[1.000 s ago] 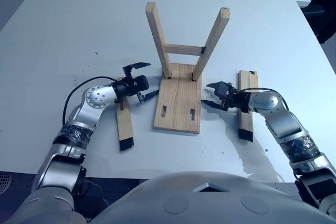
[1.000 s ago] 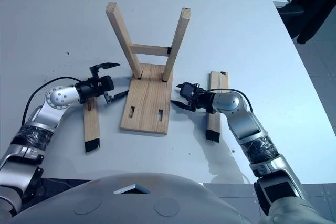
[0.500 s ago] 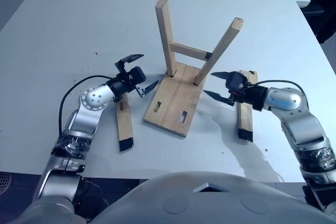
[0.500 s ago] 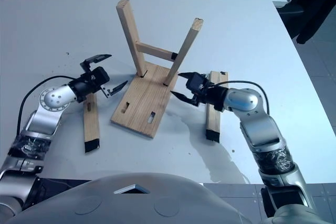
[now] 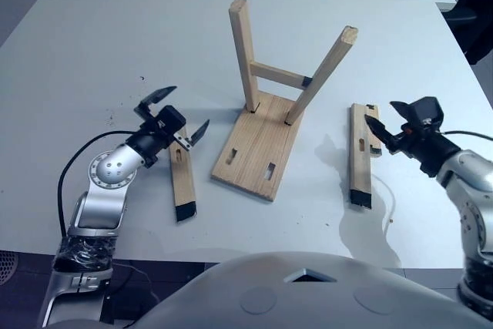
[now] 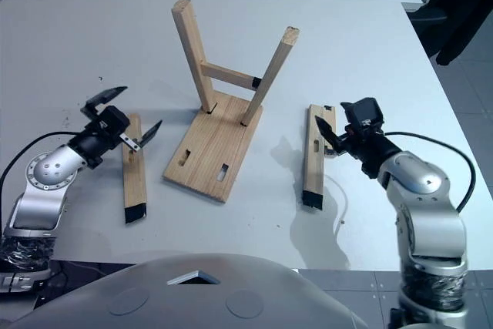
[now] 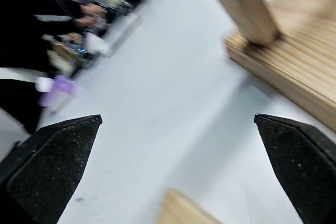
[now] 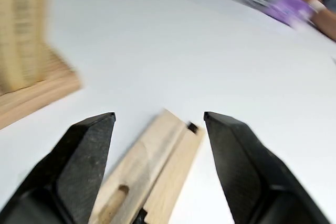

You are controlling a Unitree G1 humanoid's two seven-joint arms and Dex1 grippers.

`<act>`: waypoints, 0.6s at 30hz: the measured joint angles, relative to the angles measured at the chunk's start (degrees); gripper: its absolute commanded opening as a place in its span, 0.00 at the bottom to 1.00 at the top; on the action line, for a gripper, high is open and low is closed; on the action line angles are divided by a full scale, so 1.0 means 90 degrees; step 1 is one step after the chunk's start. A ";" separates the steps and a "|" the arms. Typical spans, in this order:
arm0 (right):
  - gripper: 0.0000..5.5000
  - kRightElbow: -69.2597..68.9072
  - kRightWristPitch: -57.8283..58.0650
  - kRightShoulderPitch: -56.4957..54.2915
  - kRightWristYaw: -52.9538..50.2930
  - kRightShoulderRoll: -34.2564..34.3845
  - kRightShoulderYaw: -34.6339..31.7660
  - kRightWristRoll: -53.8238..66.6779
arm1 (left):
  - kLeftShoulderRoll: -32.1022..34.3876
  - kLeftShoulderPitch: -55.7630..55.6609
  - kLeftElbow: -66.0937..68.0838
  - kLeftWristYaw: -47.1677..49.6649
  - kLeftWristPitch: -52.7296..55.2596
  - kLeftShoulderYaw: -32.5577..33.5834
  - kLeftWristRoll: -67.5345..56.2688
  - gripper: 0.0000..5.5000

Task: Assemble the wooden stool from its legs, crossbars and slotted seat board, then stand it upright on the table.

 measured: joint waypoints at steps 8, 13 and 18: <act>0.57 0.0163 -0.0025 0.0508 -0.0668 0.0599 0.0044 -0.0089 | -0.0012 0.0801 0.0472 0.0033 -0.0717 -0.0671 0.0596 0.98; 0.57 0.0591 -0.0298 0.0254 -0.0683 0.0594 0.0146 -0.0119 | -0.0048 0.0676 0.0721 0.0150 -0.1108 -0.0973 0.0725 0.98; 0.57 0.1057 -0.0712 0.0171 -0.0742 0.0613 0.0309 -0.0242 | -0.0076 0.0654 0.0564 0.0062 -0.1094 -0.1240 0.0669 0.98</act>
